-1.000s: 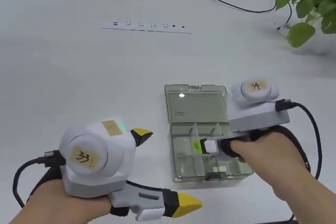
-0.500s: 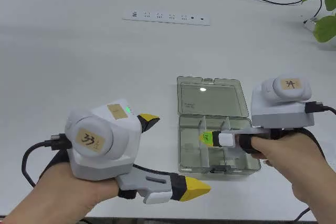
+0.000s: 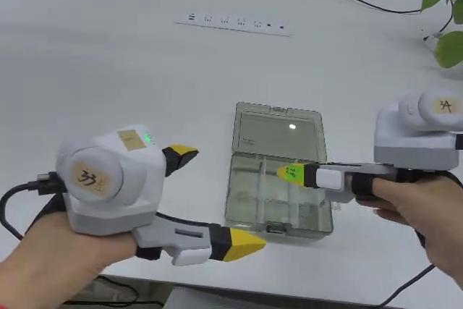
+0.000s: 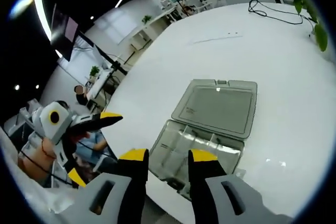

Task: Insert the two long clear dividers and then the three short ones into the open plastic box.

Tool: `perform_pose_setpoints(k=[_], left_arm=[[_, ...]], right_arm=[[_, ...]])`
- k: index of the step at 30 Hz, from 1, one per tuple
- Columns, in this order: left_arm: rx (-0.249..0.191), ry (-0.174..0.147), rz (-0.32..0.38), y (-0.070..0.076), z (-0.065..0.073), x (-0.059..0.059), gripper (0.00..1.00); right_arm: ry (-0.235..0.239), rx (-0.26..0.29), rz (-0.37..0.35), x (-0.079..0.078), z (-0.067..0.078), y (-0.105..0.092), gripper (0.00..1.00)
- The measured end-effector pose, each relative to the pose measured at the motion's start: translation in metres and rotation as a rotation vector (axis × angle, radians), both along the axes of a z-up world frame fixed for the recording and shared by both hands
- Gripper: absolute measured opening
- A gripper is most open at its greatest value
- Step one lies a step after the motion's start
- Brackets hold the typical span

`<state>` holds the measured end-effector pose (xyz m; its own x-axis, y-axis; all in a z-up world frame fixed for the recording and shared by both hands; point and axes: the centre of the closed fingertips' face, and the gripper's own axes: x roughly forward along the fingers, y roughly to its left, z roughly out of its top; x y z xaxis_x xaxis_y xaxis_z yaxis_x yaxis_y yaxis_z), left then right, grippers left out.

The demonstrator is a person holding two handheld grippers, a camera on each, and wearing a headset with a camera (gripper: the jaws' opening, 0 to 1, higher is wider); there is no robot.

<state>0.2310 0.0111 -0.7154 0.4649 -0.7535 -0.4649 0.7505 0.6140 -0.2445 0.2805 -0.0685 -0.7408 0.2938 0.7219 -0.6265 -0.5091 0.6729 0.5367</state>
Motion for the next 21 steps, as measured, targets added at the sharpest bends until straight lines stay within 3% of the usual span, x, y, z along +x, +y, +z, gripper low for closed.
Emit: perform_pose_setpoints(k=[2,5,12,16,17,19,21], left_arm=[[-0.011,-0.003,0.012,-0.003,0.002,-0.001,0.99],[-0.012,-0.007,0.023,-0.006,0.004,-0.002,0.99],[-0.013,-0.003,0.018,-0.004,0.003,-0.006,0.99],[-0.01,-0.004,0.014,0.0,0.002,-0.006,0.99],[-0.013,-0.002,0.015,0.001,0.001,-0.006,0.99],[-0.014,0.001,0.014,0.001,0.001,-0.005,0.99],[-0.015,0.001,0.01,0.0,0.001,-0.005,0.99]], right_arm=[[-0.047,-0.02,0.04,0.002,0.0,-0.012,0.32],[-0.035,-0.01,0.079,-0.002,0.001,-0.023,0.34],[-0.176,-0.11,0.27,-0.008,0.002,-0.044,0.41],[-0.194,-0.198,0.394,-0.015,-0.011,-0.059,0.4],[-0.226,-0.235,0.448,-0.015,-0.015,-0.064,0.4],[-0.227,-0.294,0.499,-0.016,-0.024,-0.075,0.41],[-0.271,-0.346,0.566,-0.014,-0.031,-0.083,0.41]])
